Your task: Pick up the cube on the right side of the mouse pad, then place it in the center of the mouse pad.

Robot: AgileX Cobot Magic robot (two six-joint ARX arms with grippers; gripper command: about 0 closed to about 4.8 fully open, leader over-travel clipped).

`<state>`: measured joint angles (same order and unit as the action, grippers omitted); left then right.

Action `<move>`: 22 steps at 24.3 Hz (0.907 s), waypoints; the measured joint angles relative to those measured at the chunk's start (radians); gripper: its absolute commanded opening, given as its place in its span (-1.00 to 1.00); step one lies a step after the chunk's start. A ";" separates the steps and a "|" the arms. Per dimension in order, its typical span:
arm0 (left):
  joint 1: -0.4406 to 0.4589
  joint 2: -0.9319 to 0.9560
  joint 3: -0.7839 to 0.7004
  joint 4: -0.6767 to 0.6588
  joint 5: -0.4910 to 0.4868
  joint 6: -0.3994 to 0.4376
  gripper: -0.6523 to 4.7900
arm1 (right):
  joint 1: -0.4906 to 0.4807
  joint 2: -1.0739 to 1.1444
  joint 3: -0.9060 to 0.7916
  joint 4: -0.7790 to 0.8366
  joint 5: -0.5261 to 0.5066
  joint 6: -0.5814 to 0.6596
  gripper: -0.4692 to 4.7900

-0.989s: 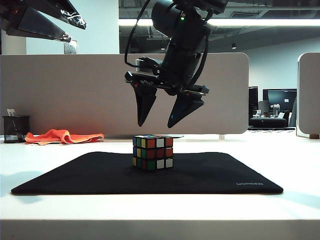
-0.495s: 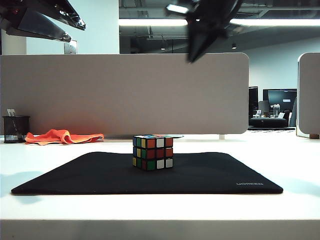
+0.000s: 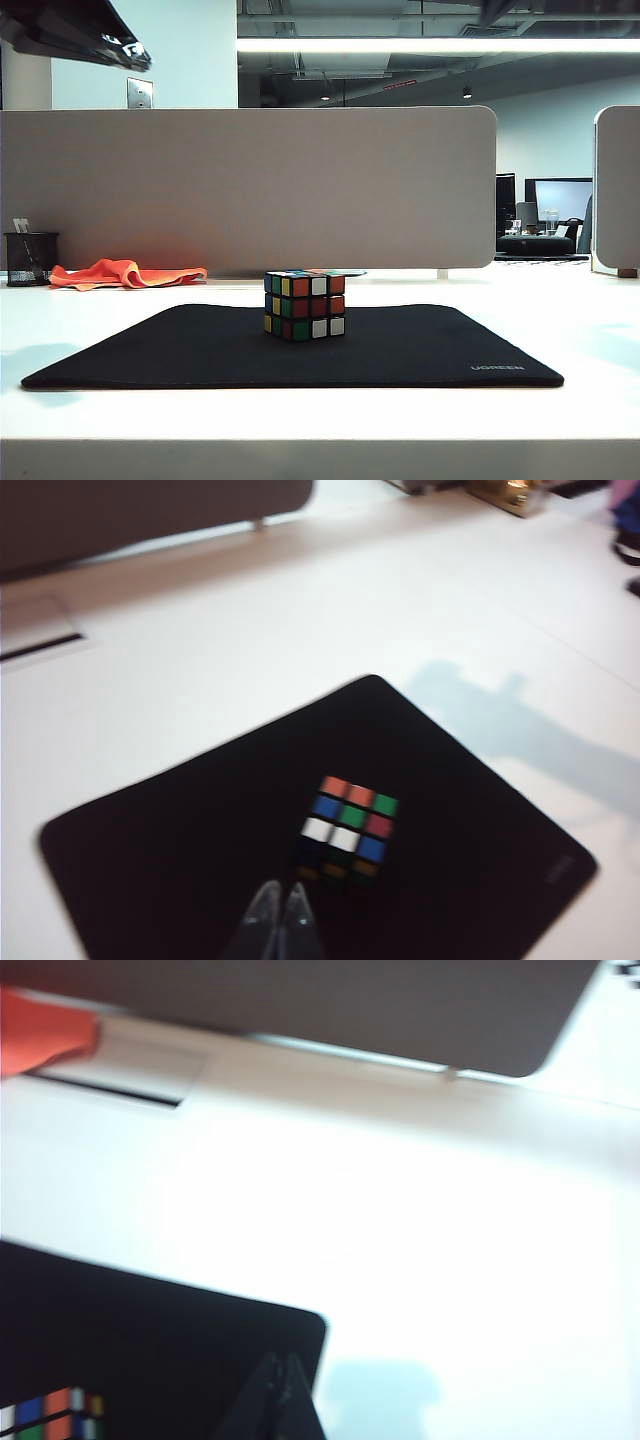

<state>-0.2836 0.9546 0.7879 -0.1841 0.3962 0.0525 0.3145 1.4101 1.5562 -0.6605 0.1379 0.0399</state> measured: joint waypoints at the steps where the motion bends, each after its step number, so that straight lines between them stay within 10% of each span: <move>1: 0.000 -0.012 0.000 -0.008 -0.019 0.000 -0.78 | -0.016 -0.013 -0.001 -0.005 0.000 0.000 -0.84; 22: 0.000 -0.346 -0.108 -0.211 -0.203 -0.031 -0.78 | -0.087 -0.658 -0.629 0.175 0.039 -0.014 -0.84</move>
<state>-0.2836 0.6090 0.6804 -0.3950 0.1932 0.0219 0.2279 0.7521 0.9272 -0.4850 0.1768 0.0254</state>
